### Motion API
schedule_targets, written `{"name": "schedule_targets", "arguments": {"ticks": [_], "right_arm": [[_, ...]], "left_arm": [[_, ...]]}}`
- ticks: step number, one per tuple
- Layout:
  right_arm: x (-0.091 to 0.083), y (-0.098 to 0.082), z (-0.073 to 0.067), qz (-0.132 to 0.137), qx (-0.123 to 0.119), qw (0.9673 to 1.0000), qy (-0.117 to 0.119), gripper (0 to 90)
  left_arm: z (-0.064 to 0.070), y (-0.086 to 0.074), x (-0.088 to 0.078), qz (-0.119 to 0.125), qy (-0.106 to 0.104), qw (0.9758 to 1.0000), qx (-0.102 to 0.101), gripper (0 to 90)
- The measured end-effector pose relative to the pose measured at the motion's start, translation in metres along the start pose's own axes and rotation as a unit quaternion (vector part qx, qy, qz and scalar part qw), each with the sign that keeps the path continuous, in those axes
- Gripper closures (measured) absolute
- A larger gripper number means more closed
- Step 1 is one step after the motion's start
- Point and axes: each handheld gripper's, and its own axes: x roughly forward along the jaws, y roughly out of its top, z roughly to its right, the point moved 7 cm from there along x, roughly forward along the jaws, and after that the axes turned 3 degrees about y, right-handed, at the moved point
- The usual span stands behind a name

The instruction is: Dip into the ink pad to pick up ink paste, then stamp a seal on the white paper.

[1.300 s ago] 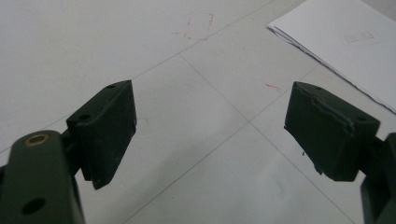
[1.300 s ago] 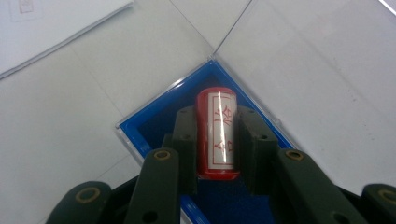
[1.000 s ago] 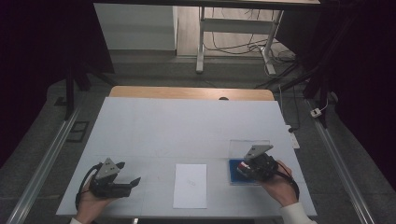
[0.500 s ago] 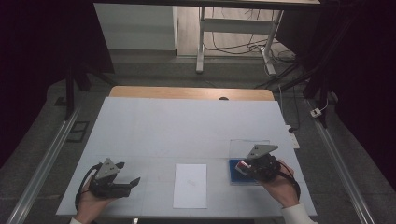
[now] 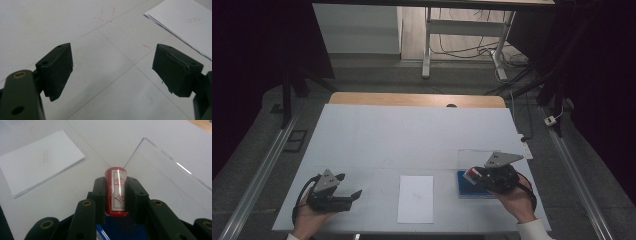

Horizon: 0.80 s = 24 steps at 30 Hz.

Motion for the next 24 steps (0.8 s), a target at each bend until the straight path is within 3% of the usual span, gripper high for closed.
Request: {"name": "schedule_targets", "arguments": {"ticks": [16, 24], "right_arm": [[-0.004, 0.012, -0.008, 0.043, 0.001, 0.9989, 0.022, 70.2], [0.0, 0.02, -0.019, 0.047, -0.014, 0.9983, 0.03, 70.1]], "left_arm": [[0.0, -0.001, 0.001, 0.002, -0.004, 1.0, -0.004, 16.8], [0.0, 0.0, 0.001, 0.006, -0.007, 0.9999, -0.01, 16.7]]}}
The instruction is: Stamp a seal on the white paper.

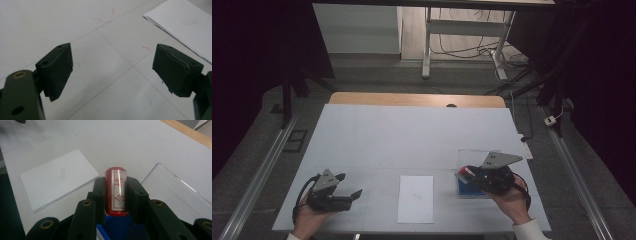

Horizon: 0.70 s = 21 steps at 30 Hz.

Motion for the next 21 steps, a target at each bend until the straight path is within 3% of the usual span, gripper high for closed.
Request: {"name": "schedule_targets", "arguments": {"ticks": [12, 16, 18, 19, 20, 21], "right_arm": [[0.007, 0.017, -0.022, 0.011, -0.024, 0.9995, 0.018, 70.2], [0.009, 0.02, -0.027, 0.025, -0.013, 0.9992, 0.028, 70.2], [0.008, 0.023, -0.03, 0.023, -0.011, 0.9994, 0.024, 70.2], [0.006, 0.026, -0.033, 0.026, -0.009, 0.9993, 0.024, 70.2], [0.007, 0.03, -0.037, 0.037, -0.007, 0.9986, 0.036, 70.2], [0.008, 0.032, -0.038, 0.041, 0.006, 0.9982, 0.043, 70.2]], "left_arm": [[0.0, 0.002, -0.003, 0.006, 0.001, 1.0, -0.001, 16.8], [0.001, 0.001, -0.004, 0.005, 0.004, 1.0, -0.006, 16.9], [-0.001, 0.005, -0.005, 0.008, 0.018, 0.9998, -0.004, 17.8], [0.0, 0.004, -0.005, -0.002, 0.034, 0.9993, 0.017, 18.0], [0.003, 0.003, -0.005, 0.0, 0.023, 0.9997, -0.002, 18.1], [0.012, 0.009, -0.007, 0.003, -0.04, 0.9967, -0.071, 17.8]]}}
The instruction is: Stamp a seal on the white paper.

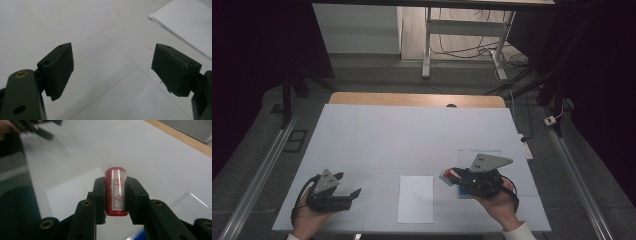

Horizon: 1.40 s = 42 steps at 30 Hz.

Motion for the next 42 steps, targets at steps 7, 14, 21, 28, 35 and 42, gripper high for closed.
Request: {"name": "schedule_targets", "arguments": {"ticks": [7, 14, 21, 28, 35, 42], "right_arm": [[0.018, 0.005, -0.018, -0.03, -0.007, 0.9994, 0.016, 70.2], [0.022, 0.009, -0.02, -0.024, -0.013, 0.9994, 0.023, 70.2], [0.033, 0.011, -0.02, -0.03, -0.016, 0.9989, 0.033, 70.2], [0.044, 0.016, -0.03, -0.035, -0.029, 0.9979, 0.046, 70.2], [0.059, 0.024, -0.039, -0.046, -0.043, 0.9964, 0.057, 70.2], [0.072, 0.022, -0.043, -0.07, -0.045, 0.9947, 0.061, 70.2]], "left_arm": [[0.001, 0.006, -0.006, -0.004, 0.058, 0.9952, 0.078, 17.0], [-0.007, 0.006, -0.01, 0.007, 0.06, 0.9963, 0.061, 18.6], [-0.008, 0.005, -0.005, 0.008, 0.053, 0.997, 0.055, 18.6], [-0.007, 0.003, -0.004, 0.001, 0.047, 0.9973, 0.056, 18.4], [-0.007, 0.002, -0.003, -0.002, 0.048, 0.9975, 0.051, 18.5], [-0.006, 0.001, 0.0, -0.006, 0.041, 0.9979, 0.05, 18.5]]}}
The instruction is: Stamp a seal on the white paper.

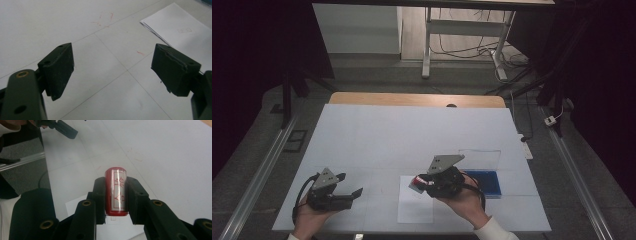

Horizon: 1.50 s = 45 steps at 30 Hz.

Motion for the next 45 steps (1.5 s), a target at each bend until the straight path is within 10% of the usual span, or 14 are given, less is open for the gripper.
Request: {"name": "schedule_targets", "arguments": {"ticks": [19, 45], "right_arm": [[0.035, -0.018, 0.006, -0.083, -0.009, 0.9965, -0.008, 70.2], [0.055, -0.028, 0.006, -0.117, -0.023, 0.9928, -0.013, 70.2]], "left_arm": [[0.003, 0.0, 0.003, -0.005, -0.006, 1.0, 0.001, 18.0], [0.001, -0.001, 0.003, -0.008, -0.005, 1.0, 0.004, 18.0]]}}
